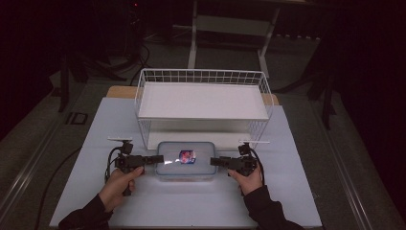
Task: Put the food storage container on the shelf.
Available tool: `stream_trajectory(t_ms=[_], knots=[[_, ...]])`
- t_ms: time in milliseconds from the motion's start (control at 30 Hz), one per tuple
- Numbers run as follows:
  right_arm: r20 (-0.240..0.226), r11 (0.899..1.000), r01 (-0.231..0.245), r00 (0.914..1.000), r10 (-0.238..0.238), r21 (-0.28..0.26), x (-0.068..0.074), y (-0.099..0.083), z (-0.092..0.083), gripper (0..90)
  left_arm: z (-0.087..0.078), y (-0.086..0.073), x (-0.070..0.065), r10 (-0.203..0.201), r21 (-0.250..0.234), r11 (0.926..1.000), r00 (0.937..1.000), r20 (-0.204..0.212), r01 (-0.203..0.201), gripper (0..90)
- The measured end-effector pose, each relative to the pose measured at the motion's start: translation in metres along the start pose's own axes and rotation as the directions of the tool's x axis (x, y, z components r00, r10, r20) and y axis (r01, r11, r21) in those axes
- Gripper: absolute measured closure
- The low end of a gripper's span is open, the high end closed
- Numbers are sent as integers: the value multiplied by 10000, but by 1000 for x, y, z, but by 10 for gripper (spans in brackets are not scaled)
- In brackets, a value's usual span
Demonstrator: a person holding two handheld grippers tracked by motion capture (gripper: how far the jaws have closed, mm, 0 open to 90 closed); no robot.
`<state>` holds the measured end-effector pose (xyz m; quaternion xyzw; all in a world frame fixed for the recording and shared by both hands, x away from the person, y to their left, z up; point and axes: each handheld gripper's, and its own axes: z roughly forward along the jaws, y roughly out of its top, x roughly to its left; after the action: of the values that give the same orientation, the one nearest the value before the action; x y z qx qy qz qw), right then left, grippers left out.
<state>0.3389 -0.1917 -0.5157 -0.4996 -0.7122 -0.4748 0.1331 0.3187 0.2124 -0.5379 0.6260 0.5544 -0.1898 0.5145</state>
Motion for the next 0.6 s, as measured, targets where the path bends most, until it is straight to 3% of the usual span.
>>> stream_trajectory(t_ms=[100,200,267,300,333,367,400,467,533,600], knots=[[21,9998,-71,10000,71,169,-1,-1,2,365,-2,-1,-1,151,-11,9999,9999,59,-151,481],[-455,9986,-476,9978,486,213,-4,-2,2,416,-5,-2,-2,305,-9,9995,9995,108,-305,500],[-521,9985,-468,9975,483,288,-2,-2,2,420,-7,-3,-3,376,-61,9993,9992,143,-375,513],[-518,9983,-489,9974,505,319,-1,-2,2,425,-9,-4,-4,528,-148,9985,9986,60,-527,524],[-551,9979,-548,9969,566,345,-1,-3,2,416,-14,-4,-7,741,-371,9965,9972,-110,-744,623],[-453,9963,-720,9962,742,474,-2,-3,1,402,-15,-4,-12,1143,-260,9930,9928,-359,-1152,709],[-580,9944,-904,9939,936,550,-5,-5,2,414,-14,-6,-15,1537,-201,9877,9862,-609,-1551,709],[-763,9951,-900,9927,929,408,-8,-7,0,428,-14,-6,-13,1181,-205,9927,9920,-437,-1191,702],[-827,9952,-910,9922,937,353,-9,-8,0,430,-14,-5,-12,1075,-171,9940,9935,-363,-1081,700],[-850,9947,-963,9914,990,354,-10,-8,0,430,-8,-5,-12,993,22,9951,9944,-371,-993,629]])
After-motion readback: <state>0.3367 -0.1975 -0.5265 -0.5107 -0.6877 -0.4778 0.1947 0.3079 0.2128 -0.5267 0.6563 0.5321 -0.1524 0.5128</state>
